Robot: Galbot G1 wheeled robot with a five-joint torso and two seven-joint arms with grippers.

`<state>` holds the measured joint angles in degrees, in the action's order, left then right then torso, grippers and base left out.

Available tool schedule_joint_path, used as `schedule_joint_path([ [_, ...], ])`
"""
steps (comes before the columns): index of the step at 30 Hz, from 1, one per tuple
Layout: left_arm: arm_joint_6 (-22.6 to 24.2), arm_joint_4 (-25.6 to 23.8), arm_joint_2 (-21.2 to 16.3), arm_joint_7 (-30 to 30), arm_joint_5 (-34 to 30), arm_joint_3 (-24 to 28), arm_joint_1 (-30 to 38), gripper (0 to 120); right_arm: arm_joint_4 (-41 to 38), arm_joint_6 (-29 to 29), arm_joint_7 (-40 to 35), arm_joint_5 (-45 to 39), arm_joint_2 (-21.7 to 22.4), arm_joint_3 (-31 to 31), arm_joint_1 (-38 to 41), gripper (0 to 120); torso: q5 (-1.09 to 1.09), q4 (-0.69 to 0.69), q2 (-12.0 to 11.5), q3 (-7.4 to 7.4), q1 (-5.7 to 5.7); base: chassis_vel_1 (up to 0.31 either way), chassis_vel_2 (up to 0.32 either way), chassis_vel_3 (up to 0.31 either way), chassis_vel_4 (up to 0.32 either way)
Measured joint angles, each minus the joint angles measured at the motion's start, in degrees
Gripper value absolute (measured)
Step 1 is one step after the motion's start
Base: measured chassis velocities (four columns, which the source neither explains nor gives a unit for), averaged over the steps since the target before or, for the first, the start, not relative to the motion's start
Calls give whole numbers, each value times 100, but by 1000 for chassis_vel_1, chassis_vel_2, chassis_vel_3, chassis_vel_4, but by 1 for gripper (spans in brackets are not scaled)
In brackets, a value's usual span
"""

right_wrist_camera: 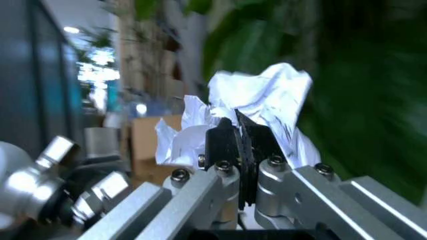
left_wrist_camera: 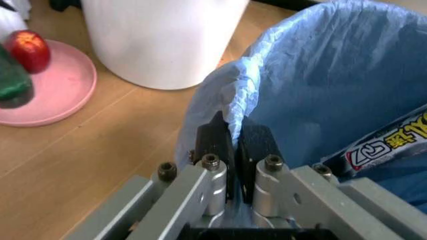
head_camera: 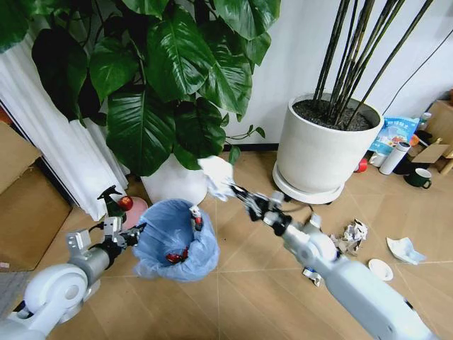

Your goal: Pick up the trash bin and place the garbage on the floor into it.

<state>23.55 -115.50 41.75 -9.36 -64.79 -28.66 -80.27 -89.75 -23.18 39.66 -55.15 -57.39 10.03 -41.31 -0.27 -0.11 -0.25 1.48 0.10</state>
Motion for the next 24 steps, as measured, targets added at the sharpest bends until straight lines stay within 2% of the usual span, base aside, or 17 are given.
schedule_joint_path([
  [6, -33, -1, -74, 40, -84, 80, 112, 0, 423, 59, 291, -134, -296, 694, 557, 0, 0, 1, 0, 0, 0, 0, 0, 0, 0],
  [13, -34, 21, -99, 62, -148, 72, 161, 0, 892, 110, 347, -96, -520, 1396, 815, 0, 0, -1, 0, 0, 0, 0, 0, 0, 0],
  [20, -34, -36, -68, 66, -165, 25, 141, 0, 1222, 160, 229, 82, -699, 1678, 889, 0, 1, -1, 0, 0, 0, 0, 0, 0, 0],
  [24, -33, -60, -65, 67, -174, -31, 113, 0, 1237, 166, 169, 163, -659, 1723, 894, 0, 1, 0, 0, 0, 0, 0, 0, 0, 0],
])
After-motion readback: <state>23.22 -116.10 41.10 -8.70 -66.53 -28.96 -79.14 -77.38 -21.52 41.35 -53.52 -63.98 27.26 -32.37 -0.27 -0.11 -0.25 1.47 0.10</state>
